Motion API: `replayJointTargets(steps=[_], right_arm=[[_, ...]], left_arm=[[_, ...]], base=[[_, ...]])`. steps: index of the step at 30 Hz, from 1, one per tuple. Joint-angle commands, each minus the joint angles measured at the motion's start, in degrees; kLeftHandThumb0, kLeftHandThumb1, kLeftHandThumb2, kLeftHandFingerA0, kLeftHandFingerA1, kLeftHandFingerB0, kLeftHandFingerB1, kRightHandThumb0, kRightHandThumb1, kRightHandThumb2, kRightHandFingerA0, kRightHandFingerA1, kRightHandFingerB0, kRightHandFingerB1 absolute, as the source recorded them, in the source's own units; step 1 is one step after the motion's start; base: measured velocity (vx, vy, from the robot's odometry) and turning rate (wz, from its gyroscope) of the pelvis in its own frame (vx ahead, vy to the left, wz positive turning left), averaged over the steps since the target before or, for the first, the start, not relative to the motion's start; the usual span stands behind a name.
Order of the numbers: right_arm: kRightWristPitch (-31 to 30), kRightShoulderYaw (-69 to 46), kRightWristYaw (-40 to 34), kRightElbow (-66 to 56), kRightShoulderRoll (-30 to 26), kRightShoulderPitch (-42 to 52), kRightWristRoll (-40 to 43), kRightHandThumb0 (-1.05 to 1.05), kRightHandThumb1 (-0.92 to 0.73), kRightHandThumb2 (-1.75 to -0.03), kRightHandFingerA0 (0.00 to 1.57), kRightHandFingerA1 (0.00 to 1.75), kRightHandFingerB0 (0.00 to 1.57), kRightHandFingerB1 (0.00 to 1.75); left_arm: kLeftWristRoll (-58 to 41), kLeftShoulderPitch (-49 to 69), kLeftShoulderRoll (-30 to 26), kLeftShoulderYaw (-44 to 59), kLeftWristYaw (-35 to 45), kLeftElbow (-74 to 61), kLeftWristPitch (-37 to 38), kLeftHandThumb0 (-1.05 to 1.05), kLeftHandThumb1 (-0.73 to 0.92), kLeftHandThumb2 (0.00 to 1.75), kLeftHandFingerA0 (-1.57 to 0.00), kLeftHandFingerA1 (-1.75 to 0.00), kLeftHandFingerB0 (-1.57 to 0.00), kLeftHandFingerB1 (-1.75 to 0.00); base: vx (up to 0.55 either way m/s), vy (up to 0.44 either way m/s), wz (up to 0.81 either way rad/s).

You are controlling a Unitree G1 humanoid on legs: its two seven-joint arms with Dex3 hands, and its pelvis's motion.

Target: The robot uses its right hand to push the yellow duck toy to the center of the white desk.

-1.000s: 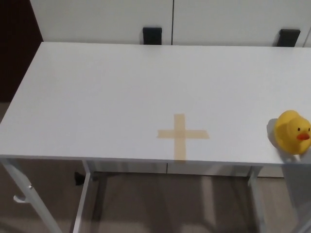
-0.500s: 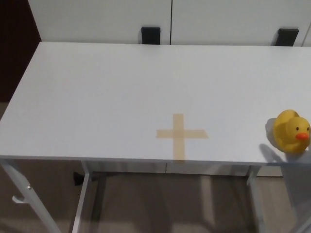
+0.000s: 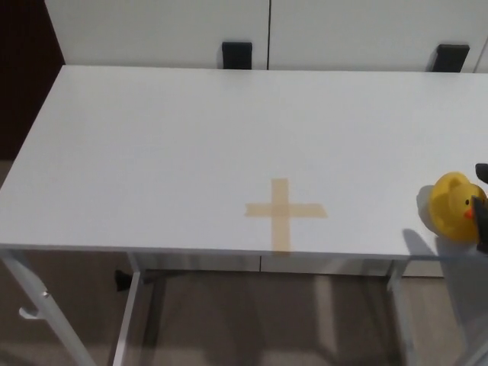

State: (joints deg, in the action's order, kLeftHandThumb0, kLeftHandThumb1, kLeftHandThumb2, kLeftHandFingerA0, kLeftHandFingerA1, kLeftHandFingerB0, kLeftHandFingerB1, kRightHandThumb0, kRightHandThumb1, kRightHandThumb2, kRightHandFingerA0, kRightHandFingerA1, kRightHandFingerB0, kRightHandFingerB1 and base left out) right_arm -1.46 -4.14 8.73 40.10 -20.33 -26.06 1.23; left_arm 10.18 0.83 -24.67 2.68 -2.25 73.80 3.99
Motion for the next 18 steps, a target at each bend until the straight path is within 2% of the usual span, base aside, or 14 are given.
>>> replayJointTargets(steps=[1,2,8,9,10,14,15,16,17,18], right_arm=[[2.42,1.1,-2.71,2.11,0.59,0.17,-2.84,-0.81,-0.92,-0.76,0.14,0.42,0.15,0.33],[2.49,1.35,-3.06,2.19,0.65,0.4,-3.18,-0.79,-0.92,-0.77,0.18,0.42,0.2,0.33],[3.35,2.08,-3.93,3.58,1.15,0.15,-3.8,-0.79,-0.92,-0.75,0.18,0.43,0.2,0.35],[3.05,2.32,-4.02,3.58,1.27,-0.07,-4.03,-0.82,-0.92,-0.75,0.19,0.41,0.2,0.33],[2.61,2.76,-4.11,3.16,1.47,-0.35,-4.43,-0.85,-0.92,-0.74,0.2,0.42,0.21,0.33],[2.67,3.79,-3.71,2.82,2.01,-1.17,-5.1,-0.86,-0.92,-0.74,0.2,0.41,0.22,0.33],[2.54,4.01,-3.61,2.71,2.09,-1.29,-5.2,-0.92,-0.77,-0.91,0.18,0.46,0.19,0.38],[2.39,4.13,-3.6,2.61,2.14,-1.35,-5.27,-0.92,-0.77,-0.91,0.18,0.46,0.19,0.38],[2.2,4.77,-3.56,2.2,2.45,-1.71,-5.74,-0.87,-0.92,-0.72,0.17,0.4,0.24,0.34],[2.04,5.49,-3.53,1.74,2.82,-2.14,-6.31,-0.87,-0.92,-0.72,0.17,0.4,0.24,0.34]], left_arm=[[0.2,0.5,-0.05,-0.53,-0.27,-0.14,2.22,-0.13,0.61,0.91,-0.86,-0.82,-0.88,-0.87],[0.32,0.48,-0.09,-0.67,-0.27,-0.07,2.22,-0.12,0.6,0.92,-0.87,-0.81,-0.88,-0.85],[0.28,0.5,-0.04,-1.05,-0.26,-0.14,2.11,-0.12,0.61,0.9,-0.86,-0.81,-0.86,-0.85],[0.15,0.5,0.03,-0.97,-0.3,-0.08,2.02,-0.12,0.62,0.83,-0.87,-0.83,-0.86,-0.85],[0.19,0.51,0.05,-1.05,-0.35,0.0,2.05,-0.13,0.61,0.86,-0.87,-0.84,-0.9,-0.88],[0.19,0.57,0.13,-1.17,-0.33,0.21,2.17,-0.13,0.6,0.85,-0.88,-0.84,-0.89,-0.87],[0.15,0.6,0.17,-1.15,-0.36,0.24,2.21,-0.12,0.59,0.85,-0.88,-0.84,-0.89,-0.86],[0.12,0.62,0.19,-1.14,-0.4,0.25,2.24,-0.12,0.59,0.85,-0.88,-0.84,-0.89,-0.86],[-0.05,0.62,0.26,-1.0,-0.39,0.24,2.17,-0.15,0.61,0.8,-0.89,-0.86,-0.89,-0.87],[-0.27,0.61,0.34,-0.81,-0.36,0.22,2.07,-0.15,0.61,0.8,-0.89,-0.86,-0.89,-0.87]], base=[[0.0,0.0,0.0],[0.0,0.0,0.0],[0.0,0.0,0.0],[0.0,0.0,0.0],[0.0,0.0,0.0],[0.0,0.0,0.0],[0.0,0.0,0.0],[0.0,0.0,0.0],[0.0,0.0,0.0],[0.0,0.0,0.0]])
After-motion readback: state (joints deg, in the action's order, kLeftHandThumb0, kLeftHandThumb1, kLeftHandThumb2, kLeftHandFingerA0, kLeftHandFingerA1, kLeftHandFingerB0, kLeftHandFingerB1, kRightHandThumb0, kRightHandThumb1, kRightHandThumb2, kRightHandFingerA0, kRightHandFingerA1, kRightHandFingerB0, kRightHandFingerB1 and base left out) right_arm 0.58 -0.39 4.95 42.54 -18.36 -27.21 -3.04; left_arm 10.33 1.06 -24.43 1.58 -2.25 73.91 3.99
